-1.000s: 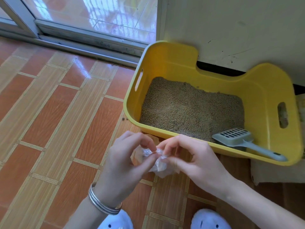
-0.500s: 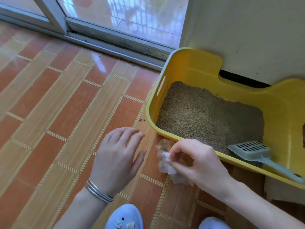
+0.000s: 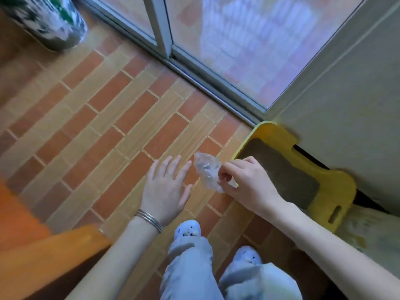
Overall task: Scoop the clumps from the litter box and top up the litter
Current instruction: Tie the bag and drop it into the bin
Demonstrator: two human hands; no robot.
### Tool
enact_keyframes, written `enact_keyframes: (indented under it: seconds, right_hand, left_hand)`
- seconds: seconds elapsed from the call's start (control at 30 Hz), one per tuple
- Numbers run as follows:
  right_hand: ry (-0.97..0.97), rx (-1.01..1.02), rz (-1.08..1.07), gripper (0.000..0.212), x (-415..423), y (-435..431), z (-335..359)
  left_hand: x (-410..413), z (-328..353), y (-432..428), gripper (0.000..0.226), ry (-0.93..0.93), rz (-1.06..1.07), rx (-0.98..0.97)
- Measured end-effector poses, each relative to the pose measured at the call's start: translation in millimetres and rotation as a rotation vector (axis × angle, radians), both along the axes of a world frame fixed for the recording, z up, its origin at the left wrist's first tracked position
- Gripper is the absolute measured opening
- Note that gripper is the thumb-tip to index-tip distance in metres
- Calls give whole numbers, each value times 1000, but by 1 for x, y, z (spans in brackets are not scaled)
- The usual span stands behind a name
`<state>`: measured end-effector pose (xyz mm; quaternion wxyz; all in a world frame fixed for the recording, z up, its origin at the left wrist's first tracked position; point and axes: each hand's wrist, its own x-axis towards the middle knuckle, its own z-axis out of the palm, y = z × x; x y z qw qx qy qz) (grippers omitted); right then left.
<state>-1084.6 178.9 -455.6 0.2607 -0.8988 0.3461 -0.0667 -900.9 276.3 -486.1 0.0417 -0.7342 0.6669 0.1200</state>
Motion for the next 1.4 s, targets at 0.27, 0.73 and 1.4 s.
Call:
enact_keyframes:
  seconds: [0.27, 0.73, 1.4]
  right_hand:
    - [19, -60, 117, 22, 65, -21, 239]
    - [-82, -114, 147, 14, 152, -42, 493]
    - [-152, 50, 183, 24, 354, -79, 501]
  left_hand:
    - [50, 237, -1, 53, 1, 130, -65]
    - [125, 472, 1, 51, -34, 253, -191]
    - [308, 502, 21, 42, -44, 479, -221]
